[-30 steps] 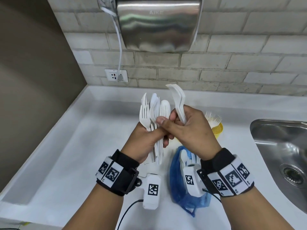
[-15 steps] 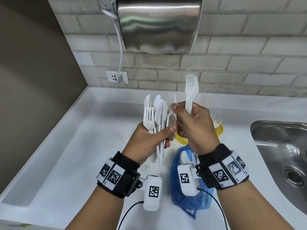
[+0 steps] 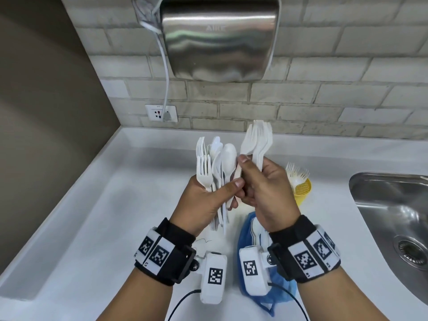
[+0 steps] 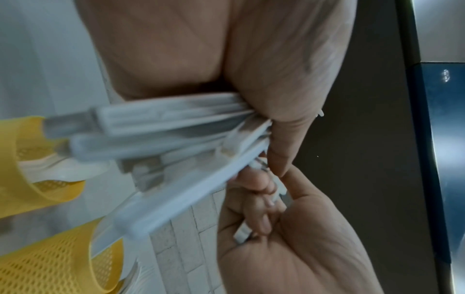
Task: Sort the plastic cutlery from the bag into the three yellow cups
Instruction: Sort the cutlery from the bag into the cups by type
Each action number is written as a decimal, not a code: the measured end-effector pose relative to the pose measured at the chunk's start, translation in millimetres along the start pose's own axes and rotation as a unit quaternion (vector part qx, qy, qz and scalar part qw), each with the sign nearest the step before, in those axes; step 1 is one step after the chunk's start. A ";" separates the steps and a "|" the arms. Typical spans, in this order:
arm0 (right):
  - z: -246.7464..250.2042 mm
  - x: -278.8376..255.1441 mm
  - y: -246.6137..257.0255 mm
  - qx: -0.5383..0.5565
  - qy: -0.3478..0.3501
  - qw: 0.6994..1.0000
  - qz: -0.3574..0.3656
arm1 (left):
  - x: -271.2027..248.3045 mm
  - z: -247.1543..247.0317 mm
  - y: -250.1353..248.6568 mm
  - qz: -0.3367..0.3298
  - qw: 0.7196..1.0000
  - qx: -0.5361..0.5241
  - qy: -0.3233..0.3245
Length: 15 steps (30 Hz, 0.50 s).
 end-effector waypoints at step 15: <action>5.1 15.1 6.9 0.041 -0.011 0.998 0.038 | -4.3 -3.1 -2.7 0.029 0.999 0.016 0.024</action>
Point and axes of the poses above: each hand's wrist, its own x-axis towards the middle knuckle, its own z-axis out of the back of the hand, y = z × x, the point moved 1 cm from there along x, towards the middle knuckle, and after that the axes turned 9 degrees about x, right-handed, at the moved point
